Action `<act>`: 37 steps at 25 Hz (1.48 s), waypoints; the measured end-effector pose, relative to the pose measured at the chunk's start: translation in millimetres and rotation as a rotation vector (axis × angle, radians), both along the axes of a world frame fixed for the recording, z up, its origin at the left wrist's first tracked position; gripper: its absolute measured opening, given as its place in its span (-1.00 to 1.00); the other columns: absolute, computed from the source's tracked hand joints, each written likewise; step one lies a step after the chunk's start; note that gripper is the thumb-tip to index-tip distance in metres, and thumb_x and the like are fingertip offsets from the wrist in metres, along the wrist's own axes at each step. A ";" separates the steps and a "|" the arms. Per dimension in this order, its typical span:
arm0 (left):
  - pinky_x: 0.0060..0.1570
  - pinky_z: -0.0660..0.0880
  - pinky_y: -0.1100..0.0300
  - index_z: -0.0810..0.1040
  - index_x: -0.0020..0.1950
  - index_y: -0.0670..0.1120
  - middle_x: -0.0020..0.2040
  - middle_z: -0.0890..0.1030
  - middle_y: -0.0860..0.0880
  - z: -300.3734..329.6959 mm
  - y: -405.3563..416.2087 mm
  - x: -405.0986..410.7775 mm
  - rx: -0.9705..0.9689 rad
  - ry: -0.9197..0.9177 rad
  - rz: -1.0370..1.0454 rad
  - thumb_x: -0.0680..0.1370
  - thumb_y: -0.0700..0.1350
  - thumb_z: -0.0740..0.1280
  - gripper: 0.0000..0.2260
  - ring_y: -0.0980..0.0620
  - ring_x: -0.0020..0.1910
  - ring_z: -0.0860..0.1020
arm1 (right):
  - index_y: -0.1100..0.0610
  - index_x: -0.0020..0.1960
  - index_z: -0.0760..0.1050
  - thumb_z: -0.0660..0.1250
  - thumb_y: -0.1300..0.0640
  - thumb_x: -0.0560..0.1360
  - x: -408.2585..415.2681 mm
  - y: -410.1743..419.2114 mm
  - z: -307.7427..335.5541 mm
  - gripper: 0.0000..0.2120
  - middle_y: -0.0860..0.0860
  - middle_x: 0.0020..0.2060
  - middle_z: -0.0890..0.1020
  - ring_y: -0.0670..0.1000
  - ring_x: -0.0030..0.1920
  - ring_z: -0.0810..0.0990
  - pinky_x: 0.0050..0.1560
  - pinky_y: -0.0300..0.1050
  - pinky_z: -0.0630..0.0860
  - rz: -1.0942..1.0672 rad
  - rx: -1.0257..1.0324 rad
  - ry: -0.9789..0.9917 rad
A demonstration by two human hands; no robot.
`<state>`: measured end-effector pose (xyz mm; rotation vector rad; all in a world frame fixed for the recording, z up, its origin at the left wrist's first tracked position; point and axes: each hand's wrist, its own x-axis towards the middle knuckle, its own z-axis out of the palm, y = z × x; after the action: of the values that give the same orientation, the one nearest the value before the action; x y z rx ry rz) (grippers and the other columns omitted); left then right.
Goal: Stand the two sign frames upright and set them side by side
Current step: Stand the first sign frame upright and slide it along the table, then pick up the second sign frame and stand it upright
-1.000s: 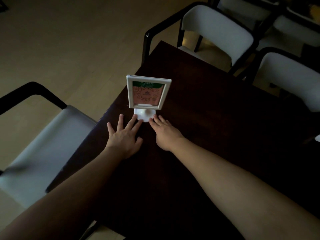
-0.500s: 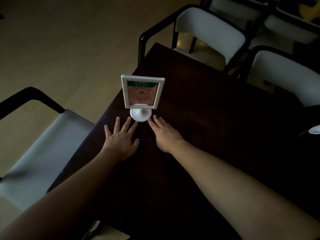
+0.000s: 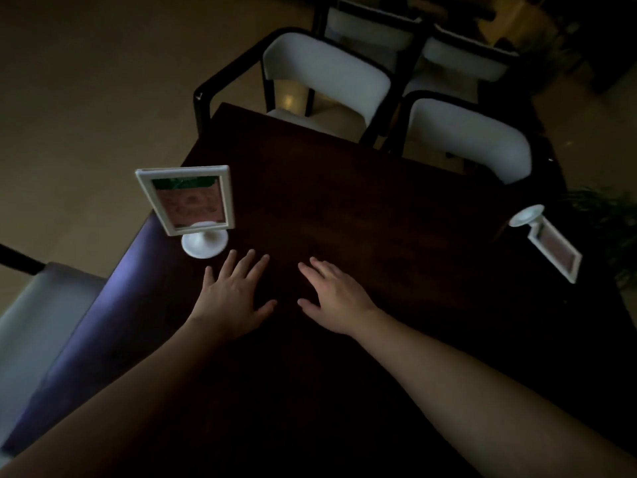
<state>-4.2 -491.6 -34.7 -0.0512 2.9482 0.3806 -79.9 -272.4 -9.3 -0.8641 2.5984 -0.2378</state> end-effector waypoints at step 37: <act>0.39 -0.07 -0.24 -0.24 0.55 0.14 0.59 -0.18 -0.02 4.9 521.7 -237.5 -0.225 0.069 -0.412 0.47 0.37 0.16 -0.17 -0.11 0.51 -0.26 | 0.06 0.60 -0.11 0.45 -0.30 0.36 -232.9 579.1 -24.6 0.08 0.16 0.59 0.01 0.23 0.56 -0.04 0.50 0.24 0.08 -0.609 0.023 0.133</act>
<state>-241.7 30.1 -29.7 0.5413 2.9476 -0.0082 -312.8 306.7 -33.9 -0.0558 2.9167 -0.3204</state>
